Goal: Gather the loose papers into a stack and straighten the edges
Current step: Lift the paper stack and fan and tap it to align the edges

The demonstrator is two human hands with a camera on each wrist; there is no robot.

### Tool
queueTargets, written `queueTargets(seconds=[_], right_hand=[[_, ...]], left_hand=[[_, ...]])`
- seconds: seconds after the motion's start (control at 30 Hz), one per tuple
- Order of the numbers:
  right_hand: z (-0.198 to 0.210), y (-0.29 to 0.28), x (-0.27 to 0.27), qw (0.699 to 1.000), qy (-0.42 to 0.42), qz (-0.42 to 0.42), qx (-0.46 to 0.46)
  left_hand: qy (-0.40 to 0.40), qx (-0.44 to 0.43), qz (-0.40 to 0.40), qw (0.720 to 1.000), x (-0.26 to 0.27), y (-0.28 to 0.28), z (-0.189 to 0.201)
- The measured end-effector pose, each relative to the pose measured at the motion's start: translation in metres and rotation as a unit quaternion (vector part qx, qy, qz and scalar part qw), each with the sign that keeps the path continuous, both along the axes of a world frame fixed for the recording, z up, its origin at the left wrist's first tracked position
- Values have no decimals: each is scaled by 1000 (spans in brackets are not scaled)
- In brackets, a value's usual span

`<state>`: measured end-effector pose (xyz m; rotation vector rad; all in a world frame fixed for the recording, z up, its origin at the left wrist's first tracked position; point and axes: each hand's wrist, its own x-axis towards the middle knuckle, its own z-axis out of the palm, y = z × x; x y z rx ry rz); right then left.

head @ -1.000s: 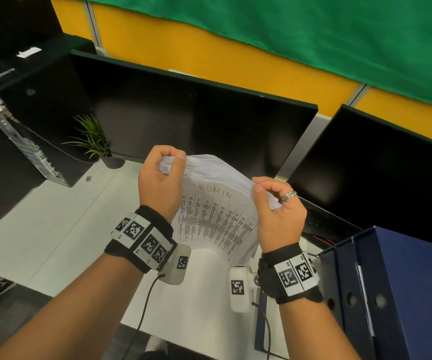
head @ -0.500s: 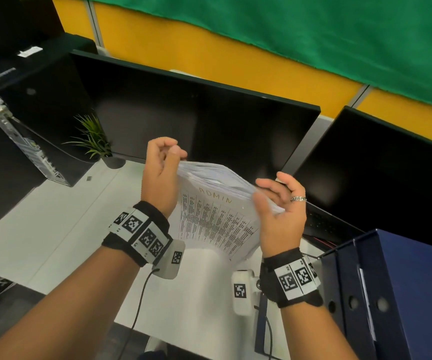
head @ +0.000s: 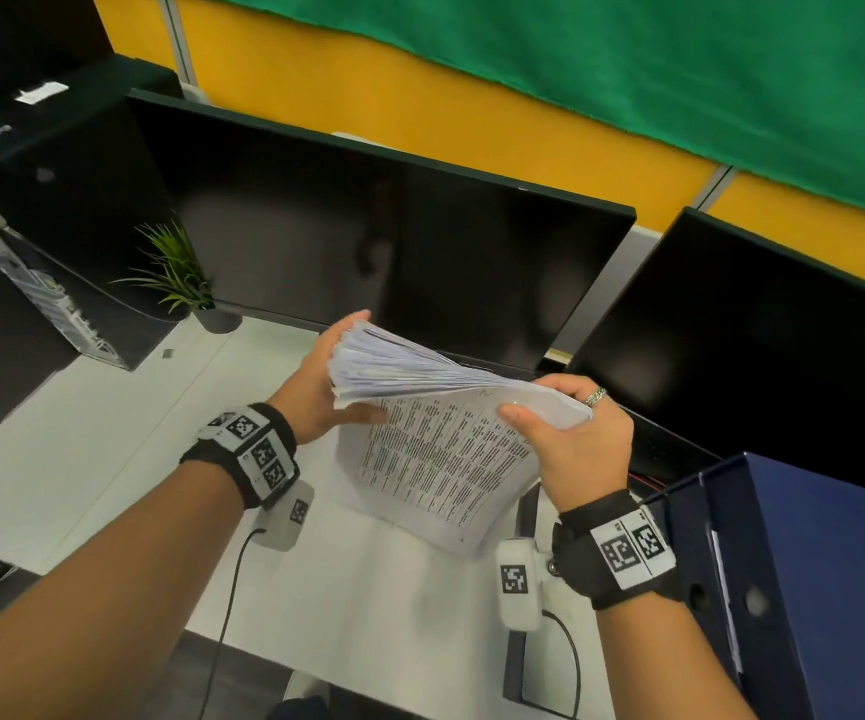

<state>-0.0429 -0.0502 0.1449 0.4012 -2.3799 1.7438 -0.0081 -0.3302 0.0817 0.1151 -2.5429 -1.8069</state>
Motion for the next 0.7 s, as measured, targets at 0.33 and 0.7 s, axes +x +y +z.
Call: queueTargets(seconds=[0.33,0.7], right_hand=[[-13,6,-11,985,-119,13,-125],[-40,-11,25,980,-163,14,-113]], left_hand=[[40,70,47,996,-5,11,30],[130,-1,210,969,36,42,9]])
